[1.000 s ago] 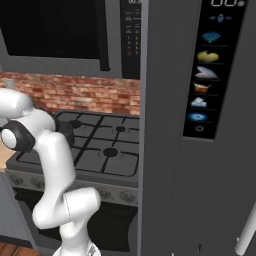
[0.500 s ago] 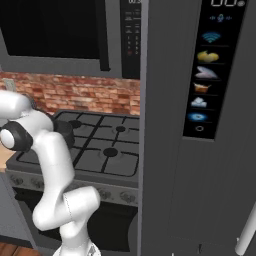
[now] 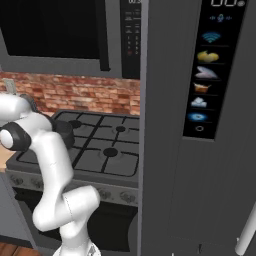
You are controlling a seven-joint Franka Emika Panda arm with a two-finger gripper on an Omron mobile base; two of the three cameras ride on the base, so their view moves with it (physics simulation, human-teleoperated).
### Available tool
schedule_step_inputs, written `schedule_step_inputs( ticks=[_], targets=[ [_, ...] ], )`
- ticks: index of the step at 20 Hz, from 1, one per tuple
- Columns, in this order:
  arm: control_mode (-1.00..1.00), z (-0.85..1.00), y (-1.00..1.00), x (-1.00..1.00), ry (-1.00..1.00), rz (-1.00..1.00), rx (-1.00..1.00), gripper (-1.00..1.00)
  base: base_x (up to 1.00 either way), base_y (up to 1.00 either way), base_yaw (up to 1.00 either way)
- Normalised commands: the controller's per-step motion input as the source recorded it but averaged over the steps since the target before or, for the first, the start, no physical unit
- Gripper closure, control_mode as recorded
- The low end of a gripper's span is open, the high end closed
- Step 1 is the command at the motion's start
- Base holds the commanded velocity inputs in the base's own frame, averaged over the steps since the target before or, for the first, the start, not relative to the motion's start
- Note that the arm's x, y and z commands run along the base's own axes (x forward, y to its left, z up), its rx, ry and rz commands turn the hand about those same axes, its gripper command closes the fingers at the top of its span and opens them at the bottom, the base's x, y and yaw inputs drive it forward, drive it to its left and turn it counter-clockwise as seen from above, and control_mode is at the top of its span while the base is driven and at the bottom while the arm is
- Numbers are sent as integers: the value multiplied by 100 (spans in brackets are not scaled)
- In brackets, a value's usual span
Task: Retrieve the frozen meat and place it in the pot on a burner. Then turn the burner on.
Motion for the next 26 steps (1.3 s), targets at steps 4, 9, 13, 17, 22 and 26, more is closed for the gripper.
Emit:
schedule_step_inputs(
  ticks=[4,9,13,17,22,26],
  targets=[
    [-100,-25,17,20,0,0,0,-100,0,0,0],
    [-100,-8,24,21,1,0,0,-100,0,0,0],
    [-100,-1,26,21,1,0,0,-100,0,0,0],
    [-100,-1,24,22,0,0,0,-100,0,0,0],
    [-100,-11,27,15,0,0,0,-100,0,0,0],
    [-100,-12,25,14,0,0,0,-100,0,0,0]
  ],
)
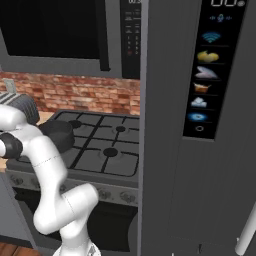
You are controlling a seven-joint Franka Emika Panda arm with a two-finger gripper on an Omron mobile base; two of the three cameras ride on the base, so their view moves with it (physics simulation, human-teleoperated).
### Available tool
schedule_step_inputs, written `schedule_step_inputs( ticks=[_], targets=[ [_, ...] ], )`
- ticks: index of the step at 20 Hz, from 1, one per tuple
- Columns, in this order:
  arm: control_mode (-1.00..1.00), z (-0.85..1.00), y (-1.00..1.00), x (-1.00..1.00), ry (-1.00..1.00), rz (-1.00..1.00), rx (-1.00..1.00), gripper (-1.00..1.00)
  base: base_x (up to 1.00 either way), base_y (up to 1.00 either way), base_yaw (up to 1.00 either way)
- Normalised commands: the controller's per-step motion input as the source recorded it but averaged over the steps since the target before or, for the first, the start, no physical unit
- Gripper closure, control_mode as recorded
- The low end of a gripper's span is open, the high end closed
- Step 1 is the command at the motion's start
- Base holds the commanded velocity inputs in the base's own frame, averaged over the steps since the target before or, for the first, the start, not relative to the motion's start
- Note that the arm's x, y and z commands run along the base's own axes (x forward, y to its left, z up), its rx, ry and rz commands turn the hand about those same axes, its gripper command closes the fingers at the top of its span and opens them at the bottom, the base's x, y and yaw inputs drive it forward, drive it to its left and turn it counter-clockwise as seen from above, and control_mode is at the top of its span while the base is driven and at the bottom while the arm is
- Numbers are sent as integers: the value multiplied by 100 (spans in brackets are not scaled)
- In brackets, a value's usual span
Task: Retrieve the frozen meat and place it in the pot on a burner. Then turn the burner on.
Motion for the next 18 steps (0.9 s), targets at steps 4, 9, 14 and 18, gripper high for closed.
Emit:
schedule_step_inputs(
  ticks=[4,9,14,18],
  targets=[
    [-100,-12,18,16,0,0,0,-100,0,0,0],
    [-100,-18,11,13,0,0,0,-100,0,0,0],
    [-100,-18,3,3,0,0,0,-100,0,0,0],
    [-100,-22,3,0,2,0,0,-100,0,0,0]
  ],
)
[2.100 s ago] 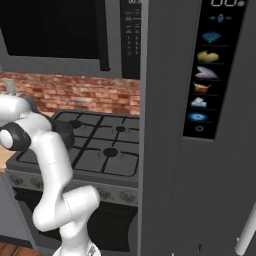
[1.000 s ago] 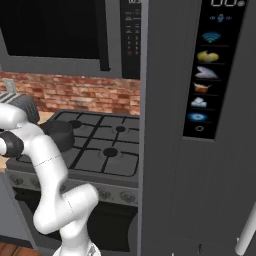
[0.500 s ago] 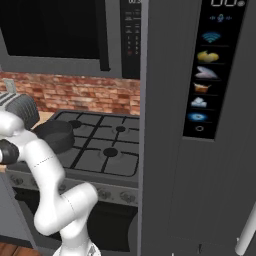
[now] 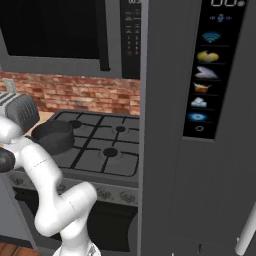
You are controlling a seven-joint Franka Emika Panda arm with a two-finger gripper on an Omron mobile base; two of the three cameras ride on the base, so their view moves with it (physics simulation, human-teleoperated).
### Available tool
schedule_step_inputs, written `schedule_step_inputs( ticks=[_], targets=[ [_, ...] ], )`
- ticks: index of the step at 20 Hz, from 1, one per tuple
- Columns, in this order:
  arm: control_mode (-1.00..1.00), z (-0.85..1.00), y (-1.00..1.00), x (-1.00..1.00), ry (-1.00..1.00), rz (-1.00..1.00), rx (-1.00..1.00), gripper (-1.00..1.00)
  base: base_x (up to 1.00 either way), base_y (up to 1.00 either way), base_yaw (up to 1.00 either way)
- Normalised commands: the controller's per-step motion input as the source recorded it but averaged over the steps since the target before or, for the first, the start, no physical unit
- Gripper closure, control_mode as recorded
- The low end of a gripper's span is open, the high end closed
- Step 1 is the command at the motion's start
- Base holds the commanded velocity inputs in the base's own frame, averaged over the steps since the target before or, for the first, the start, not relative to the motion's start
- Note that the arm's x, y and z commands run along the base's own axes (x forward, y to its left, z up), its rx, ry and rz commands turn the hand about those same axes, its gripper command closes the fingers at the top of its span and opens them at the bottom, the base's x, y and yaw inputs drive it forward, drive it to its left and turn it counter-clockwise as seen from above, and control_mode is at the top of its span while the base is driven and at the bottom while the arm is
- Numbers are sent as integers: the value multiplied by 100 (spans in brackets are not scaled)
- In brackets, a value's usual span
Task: Retrieve the frozen meat and place it in the pot on a burner. Then turn the burner on.
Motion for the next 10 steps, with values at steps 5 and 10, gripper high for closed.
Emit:
schedule_step_inputs(
  ticks=[5,10],
  targets=[
    [-100,-31,5,3,3,0,0,-100,0,0,0],
    [-100,-30,6,12,0,0,0,-100,0,0,0]
  ],
)
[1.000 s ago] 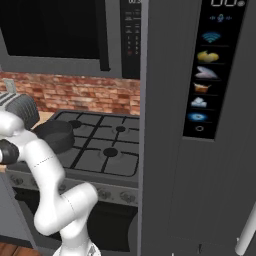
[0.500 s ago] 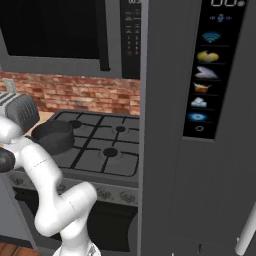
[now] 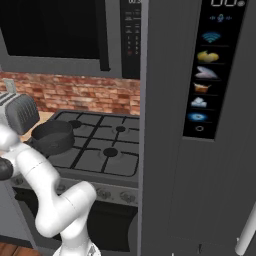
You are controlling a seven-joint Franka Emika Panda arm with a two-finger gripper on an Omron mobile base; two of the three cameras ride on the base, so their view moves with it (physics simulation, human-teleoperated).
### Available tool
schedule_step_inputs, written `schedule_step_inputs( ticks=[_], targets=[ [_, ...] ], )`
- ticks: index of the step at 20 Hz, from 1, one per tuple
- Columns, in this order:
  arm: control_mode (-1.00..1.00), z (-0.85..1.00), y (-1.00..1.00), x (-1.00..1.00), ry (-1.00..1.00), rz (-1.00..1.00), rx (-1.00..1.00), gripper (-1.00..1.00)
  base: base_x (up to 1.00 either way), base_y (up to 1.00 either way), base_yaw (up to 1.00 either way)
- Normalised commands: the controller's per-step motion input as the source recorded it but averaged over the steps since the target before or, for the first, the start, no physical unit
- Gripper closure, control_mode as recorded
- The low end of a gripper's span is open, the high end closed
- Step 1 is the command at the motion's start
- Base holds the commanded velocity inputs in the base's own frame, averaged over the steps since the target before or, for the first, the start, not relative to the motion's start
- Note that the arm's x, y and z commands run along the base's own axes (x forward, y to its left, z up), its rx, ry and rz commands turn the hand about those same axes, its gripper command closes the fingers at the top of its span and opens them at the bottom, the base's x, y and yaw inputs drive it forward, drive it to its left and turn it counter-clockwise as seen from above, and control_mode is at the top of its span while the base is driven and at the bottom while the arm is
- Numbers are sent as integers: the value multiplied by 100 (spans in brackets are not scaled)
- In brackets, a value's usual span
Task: Retrieve the frozen meat and place it in the pot on a burner. Then turn the burner on.
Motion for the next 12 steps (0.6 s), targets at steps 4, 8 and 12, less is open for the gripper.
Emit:
schedule_step_inputs(
  ticks=[4,8,12],
  targets=[
    [-100,-9,12,19,0,0,0,-100,0,0,0],
    [-100,-5,16,16,0,0,0,-100,0,0,0],
    [-100,-6,21,13,0,0,0,-100,0,0,0]
  ],
)
